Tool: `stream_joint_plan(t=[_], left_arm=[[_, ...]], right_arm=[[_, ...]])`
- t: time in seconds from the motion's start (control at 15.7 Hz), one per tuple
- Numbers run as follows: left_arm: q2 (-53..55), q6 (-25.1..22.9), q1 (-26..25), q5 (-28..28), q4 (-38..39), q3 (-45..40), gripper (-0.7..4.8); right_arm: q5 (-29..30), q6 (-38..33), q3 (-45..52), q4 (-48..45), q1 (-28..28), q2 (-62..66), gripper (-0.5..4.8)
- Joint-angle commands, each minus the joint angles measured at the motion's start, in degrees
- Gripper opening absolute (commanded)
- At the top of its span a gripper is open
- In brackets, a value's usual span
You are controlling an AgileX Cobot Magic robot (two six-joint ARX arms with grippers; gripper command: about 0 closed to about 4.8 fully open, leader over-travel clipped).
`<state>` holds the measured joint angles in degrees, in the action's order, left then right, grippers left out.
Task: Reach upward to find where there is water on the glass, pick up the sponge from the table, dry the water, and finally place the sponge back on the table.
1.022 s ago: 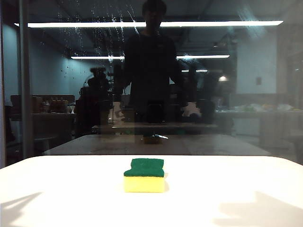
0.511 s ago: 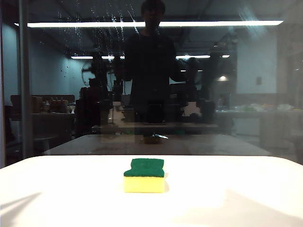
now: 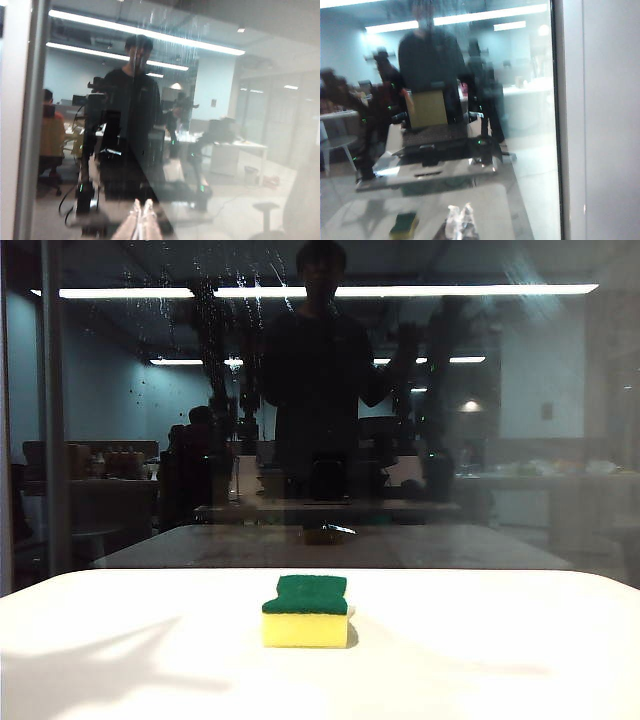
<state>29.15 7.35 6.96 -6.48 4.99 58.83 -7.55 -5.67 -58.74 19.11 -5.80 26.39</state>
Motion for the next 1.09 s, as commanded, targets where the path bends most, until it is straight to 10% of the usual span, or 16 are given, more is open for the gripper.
stream_joint_plan(t=[0.06, 1.09], left_arm=[[10.6, -2.6, 0.0, -2.8, -0.3, 11.4, -0.04], [53.0, -2.8, 0.0, -7.8, 12.7, 64.9, -0.04]], right_arm=[[0.2, 0.1, -12.3, 0.8, 0.0, 9.3, -0.06], [14.4, -0.3, -76.5, 16.6, 0.0, 60.1, -0.06]])
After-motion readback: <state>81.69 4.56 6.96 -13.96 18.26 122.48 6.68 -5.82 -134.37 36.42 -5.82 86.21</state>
